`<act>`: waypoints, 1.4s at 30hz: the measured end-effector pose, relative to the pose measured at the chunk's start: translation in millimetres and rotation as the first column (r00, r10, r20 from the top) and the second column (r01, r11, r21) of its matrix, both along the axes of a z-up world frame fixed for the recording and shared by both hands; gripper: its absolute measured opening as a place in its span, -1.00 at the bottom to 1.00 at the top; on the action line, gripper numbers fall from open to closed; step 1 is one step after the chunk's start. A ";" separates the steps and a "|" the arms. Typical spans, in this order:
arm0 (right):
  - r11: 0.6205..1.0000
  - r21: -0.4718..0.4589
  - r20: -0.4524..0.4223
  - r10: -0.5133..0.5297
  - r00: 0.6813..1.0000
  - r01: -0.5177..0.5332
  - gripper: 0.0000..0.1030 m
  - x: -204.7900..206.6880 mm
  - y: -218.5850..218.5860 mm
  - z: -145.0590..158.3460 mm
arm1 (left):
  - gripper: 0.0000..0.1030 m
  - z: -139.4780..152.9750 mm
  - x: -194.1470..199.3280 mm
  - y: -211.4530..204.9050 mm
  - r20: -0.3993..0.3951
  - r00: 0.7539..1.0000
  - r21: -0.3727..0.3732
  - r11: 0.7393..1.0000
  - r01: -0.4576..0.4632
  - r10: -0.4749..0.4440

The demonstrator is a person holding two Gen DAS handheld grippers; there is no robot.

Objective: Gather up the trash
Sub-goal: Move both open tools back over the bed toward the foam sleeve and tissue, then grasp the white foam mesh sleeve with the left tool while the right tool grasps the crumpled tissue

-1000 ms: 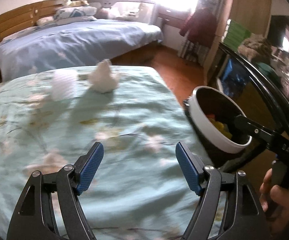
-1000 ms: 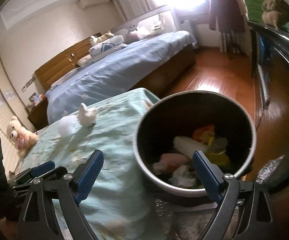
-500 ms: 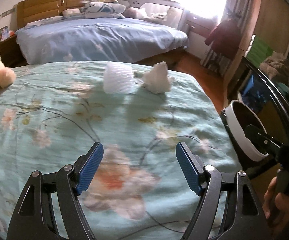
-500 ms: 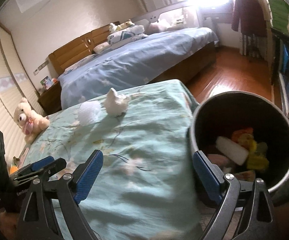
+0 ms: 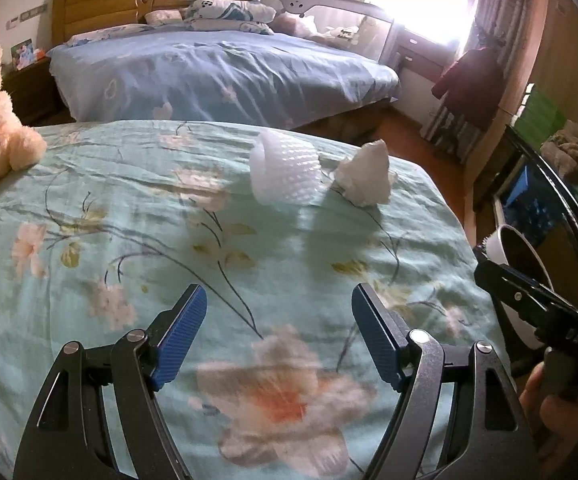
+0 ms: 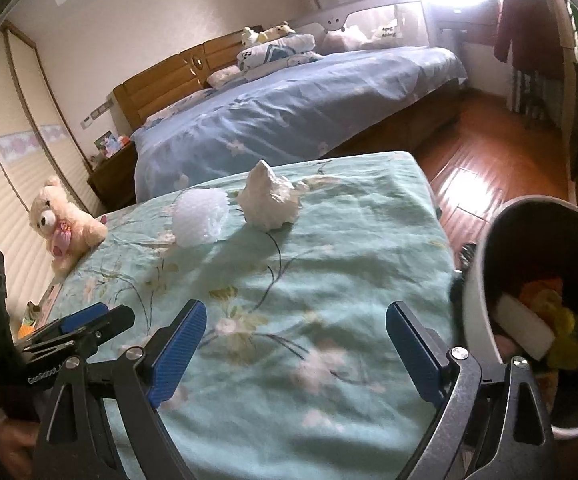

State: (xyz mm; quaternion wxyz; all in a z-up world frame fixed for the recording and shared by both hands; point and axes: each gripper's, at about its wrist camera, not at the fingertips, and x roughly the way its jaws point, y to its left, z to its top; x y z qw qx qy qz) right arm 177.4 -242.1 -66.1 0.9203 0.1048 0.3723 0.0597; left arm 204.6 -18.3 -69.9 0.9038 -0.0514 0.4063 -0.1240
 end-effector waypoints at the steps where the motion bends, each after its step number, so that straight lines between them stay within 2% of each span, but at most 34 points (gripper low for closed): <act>1: 1.000 -0.001 -0.001 0.005 1.000 -0.005 0.80 3.9 0.8 -1.0 | 0.49 -0.8 4.4 -0.2 0.001 1.000 0.004 1.000 -0.001 0.001; 8: 1.000 0.003 -0.021 0.022 1.000 -0.022 0.80 38.6 2.4 -11.7 | 0.49 -7.5 40.3 -0.3 -0.013 1.000 0.021 1.000 -0.007 0.007; 13: 1.000 0.022 -0.032 0.023 0.999 -0.022 0.80 64.6 1.6 -17.7 | 0.49 -12.1 66.8 -0.3 -0.037 0.999 0.003 1.000 -0.006 0.006; 20: 0.996 0.084 -0.058 0.026 0.998 -0.021 0.77 104.4 -2.1 -25.9 | 0.49 -12.0 97.6 -7.9 -0.032 0.999 -0.026 0.999 0.022 -0.023; 23: 0.995 0.094 -0.061 0.026 0.998 -0.021 0.69 120.9 -2.0 -28.1 | 0.48 -12.1 103.3 -14.0 -0.020 0.999 -0.009 0.999 0.040 -0.040; 25: 0.995 0.095 -0.065 0.031 0.997 -0.025 0.53 129.4 -0.1 -29.4 | 0.37 -13.6 106.8 -18.4 -0.014 0.998 0.003 0.998 0.056 -0.056; 26: 0.995 0.095 -0.069 0.035 0.997 -0.029 0.48 133.6 1.0 -31.1 | 0.11 -14.8 108.0 -20.5 -0.013 0.998 0.008 0.998 0.066 -0.066; 27: 0.995 0.094 -0.074 0.041 0.996 -0.034 0.34 137.1 2.2 -33.3 | -0.12 -17.6 109.9 -23.9 -0.021 0.996 0.015 0.996 0.084 -0.083; 28: 0.995 0.092 -0.079 0.044 0.996 -0.037 0.17 139.3 2.8 -34.7 | -0.26 -20.2 111.9 -25.7 -0.030 0.995 0.016 0.995 0.094 -0.094; 29: 0.995 0.094 -0.082 0.050 0.995 -0.042 0.07 141.6 3.6 -37.3 | -0.54 -23.6 112.9 -28.0 -0.040 0.993 0.016 0.994 0.109 -0.108; 30: 0.994 0.100 -0.078 0.059 0.995 -0.051 -0.14 142.3 4.2 -38.9 | -0.65 -25.0 113.0 -29.5 -0.044 0.992 0.020 0.993 0.116 -0.115; 31: 0.992 0.105 -0.069 0.073 0.995 -0.066 -0.29 141.3 5.2 -39.5 | -0.65 -25.8 111.5 -31.1 -0.040 0.992 0.029 0.992 0.122 -0.120; 33: 0.993 0.087 -0.047 0.087 0.995 -0.083 -0.36 136.1 8.9 -38.1 | -0.72 -24.8 107.5 -31.7 -0.029 0.992 0.038 0.991 0.126 -0.125; 42: 0.988 0.141 -0.036 0.075 0.997 -0.069 -0.41 100.9 -0.6 -31.7 | -0.78 -12.3 80.1 -23.9 -0.013 0.993 -0.011 0.993 0.120 -0.120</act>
